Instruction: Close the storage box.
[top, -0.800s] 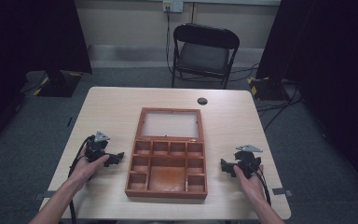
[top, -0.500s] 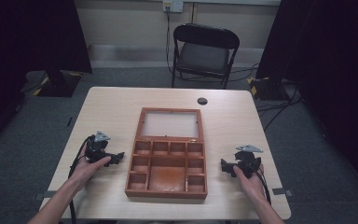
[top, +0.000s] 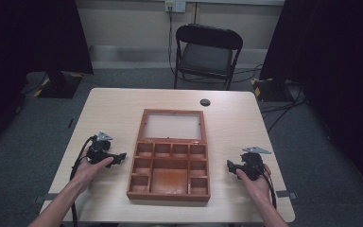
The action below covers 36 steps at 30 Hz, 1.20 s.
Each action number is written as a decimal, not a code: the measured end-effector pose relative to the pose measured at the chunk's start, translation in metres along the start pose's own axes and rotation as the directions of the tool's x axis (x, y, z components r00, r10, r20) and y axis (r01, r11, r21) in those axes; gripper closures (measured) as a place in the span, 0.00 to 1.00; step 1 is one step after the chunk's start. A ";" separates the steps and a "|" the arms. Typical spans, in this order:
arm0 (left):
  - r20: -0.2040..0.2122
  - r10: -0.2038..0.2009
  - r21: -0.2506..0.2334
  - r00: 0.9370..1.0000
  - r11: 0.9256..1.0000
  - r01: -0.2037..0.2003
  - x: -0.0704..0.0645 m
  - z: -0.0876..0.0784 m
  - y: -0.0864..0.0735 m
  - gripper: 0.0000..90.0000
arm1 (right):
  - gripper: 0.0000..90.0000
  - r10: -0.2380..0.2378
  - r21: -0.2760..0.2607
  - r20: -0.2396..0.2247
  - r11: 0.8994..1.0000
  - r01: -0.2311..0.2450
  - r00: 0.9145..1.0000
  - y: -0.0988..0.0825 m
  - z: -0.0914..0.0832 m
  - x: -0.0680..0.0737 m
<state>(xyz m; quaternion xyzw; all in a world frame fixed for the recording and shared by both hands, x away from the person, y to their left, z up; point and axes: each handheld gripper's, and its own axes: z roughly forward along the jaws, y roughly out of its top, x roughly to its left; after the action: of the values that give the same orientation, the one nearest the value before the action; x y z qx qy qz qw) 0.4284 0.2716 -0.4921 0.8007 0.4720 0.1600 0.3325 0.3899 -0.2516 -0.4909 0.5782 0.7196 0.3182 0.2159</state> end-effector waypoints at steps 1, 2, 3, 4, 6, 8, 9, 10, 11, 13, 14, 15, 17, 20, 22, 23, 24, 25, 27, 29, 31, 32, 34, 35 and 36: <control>0.000 0.000 0.000 1.000 1.000 0.000 0.000 0.000 0.000 0.20 | 0.14 0.008 -0.012 -0.003 1.000 -0.008 1.000 0.001 -0.002 0.000; 0.016 -0.006 -0.005 1.000 1.000 0.006 0.000 -0.001 0.000 0.20 | 0.14 0.008 -0.012 -0.003 1.000 -0.008 1.000 0.001 -0.002 0.000; 0.021 -0.013 -0.014 1.000 1.000 0.013 0.000 -0.001 0.001 0.21 | 0.17 -0.017 -0.050 -0.030 0.999 0.015 0.999 0.003 -0.006 0.002; 0.026 -0.011 -0.023 1.000 1.000 0.012 0.001 -0.002 0.002 0.22 | 0.15 -0.019 -0.057 -0.031 0.998 0.017 0.999 0.004 -0.006 0.002; 0.034 -0.022 -0.026 0.999 0.999 0.023 0.001 -0.003 0.002 0.23 | 0.16 -0.019 -0.062 -0.026 0.998 0.017 0.999 0.004 -0.007 0.003; 0.040 -0.046 -0.039 0.998 0.998 0.047 0.001 -0.004 0.003 0.23 | 0.16 -0.025 -0.079 -0.049 0.997 0.022 0.998 0.007 -0.007 0.003; 0.042 -0.055 -0.052 0.998 0.997 0.057 0.001 -0.006 0.004 0.24 | 0.16 -0.031 -0.080 -0.046 0.996 0.027 0.998 0.008 -0.007 0.004; 0.041 -0.064 -0.063 0.997 0.996 0.067 0.000 -0.007 0.005 0.25 | 0.16 -0.048 -0.075 -0.045 0.996 0.044 0.998 0.009 -0.006 0.004; 0.035 -0.070 -0.064 0.997 0.995 0.072 -0.001 -0.008 0.006 0.27 | 0.17 -0.053 -0.052 -0.060 0.997 0.050 0.997 0.012 -0.004 0.006; 0.019 -0.053 -0.055 0.998 0.997 0.054 -0.002 -0.007 0.006 0.27 | 0.19 -0.059 -0.052 -0.084 0.997 0.055 0.995 0.015 -0.002 0.009; 0.019 -0.053 -0.055 0.998 0.997 0.054 -0.002 -0.007 0.006 0.27 | 0.19 -0.059 -0.052 -0.084 0.997 0.055 0.995 0.015 -0.002 0.009; 0.015 -0.051 -0.054 0.999 0.997 0.052 -0.002 -0.007 0.007 0.27 | 0.19 -0.069 -0.049 -0.087 0.997 0.065 0.994 0.017 -0.001 0.011; 0.024 -0.061 -0.062 0.998 0.996 0.062 -0.003 -0.009 0.011 0.27 | 0.20 -0.096 -0.090 -0.085 0.992 0.088 0.992 0.027 -0.001 0.015; 0.046 -0.036 -0.057 0.998 0.998 0.039 -0.003 -0.012 0.019 0.26 | 0.20 -0.107 -0.114 -0.095 0.989 0.096 0.990 0.037 -0.001 0.018; 0.050 -0.047 -0.124 0.998 0.991 0.053 -0.005 -0.016 0.023 0.27 | 0.20 -0.105 -0.124 -0.096 0.988 0.093 0.990 0.045 0.000 0.019; 0.069 -0.044 -0.116 0.997 0.992 0.051 -0.006 -0.016 0.026 0.27 | 0.20 -0.099 -0.128 -0.099 0.988 0.086 0.990 0.049 0.001 0.019; 0.081 -0.025 -0.089 0.996 0.996 0.032 -0.006 -0.015 0.029 0.26 | 0.20 -0.100 -0.137 -0.109 0.987 0.085 0.989 0.054 0.001 0.020; 0.070 -0.009 -0.085 0.998 0.996 0.015 -0.007 -0.015 0.031 0.25 | 0.20 -0.102 -0.141 -0.113 0.986 0.085 0.988 0.062 0.001 0.021; 0.059 -0.006 -0.104 0.998 0.995 0.012 -0.008 -0.016 0.035 0.26 | 0.21 -0.098 -0.145 -0.129 0.986 0.079 0.987 0.069 0.000 0.021; 0.066 -0.020 -0.102 0.998 0.994 0.027 -0.007 -0.015 0.039 0.26 | 0.23 -0.095 -0.141 -0.132 0.987 0.077 0.987 0.072 0.000 0.021; 0.045 -0.022 -0.088 0.999 0.996 0.025 -0.008 -0.012 0.046 0.27 | 0.25 -0.103 -0.132 -0.170 0.988 0.081 0.980 0.081 0.000 0.022; 0.045 -0.022 -0.088 0.999 0.996 0.025 -0.008 -0.012 0.046 0.27 | 0.25 -0.103 -0.132 -0.170 0.988 0.081 0.980 0.081 0.000 0.022; 0.047 -0.025 -0.106 0.999 0.994 0.029 -0.010 -0.010 0.053 0.28 | 0.23 -0.123 -0.142 -0.178 0.985 0.099 0.976 0.091 0.002 0.026; 0.051 -0.021 -0.101 0.998 0.995 0.026 -0.010 -0.009 0.057 0.28 | 0.22 -0.126 -0.144 -0.186 0.985 0.100 0.974 0.094 0.002 0.027; 0.051 -0.021 -0.101 0.998 0.995 0.026 -0.010 -0.009 0.057 0.28 | 0.22 -0.126 -0.144 -0.186 0.985 0.100 0.974 0.094 0.002 0.027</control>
<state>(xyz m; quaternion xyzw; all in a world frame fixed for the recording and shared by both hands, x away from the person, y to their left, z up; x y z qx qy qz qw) 0.4553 0.2477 -0.4465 0.7810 0.4641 0.1596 0.3863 0.4503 -0.2130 -0.4245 0.4867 0.7461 0.4077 0.2006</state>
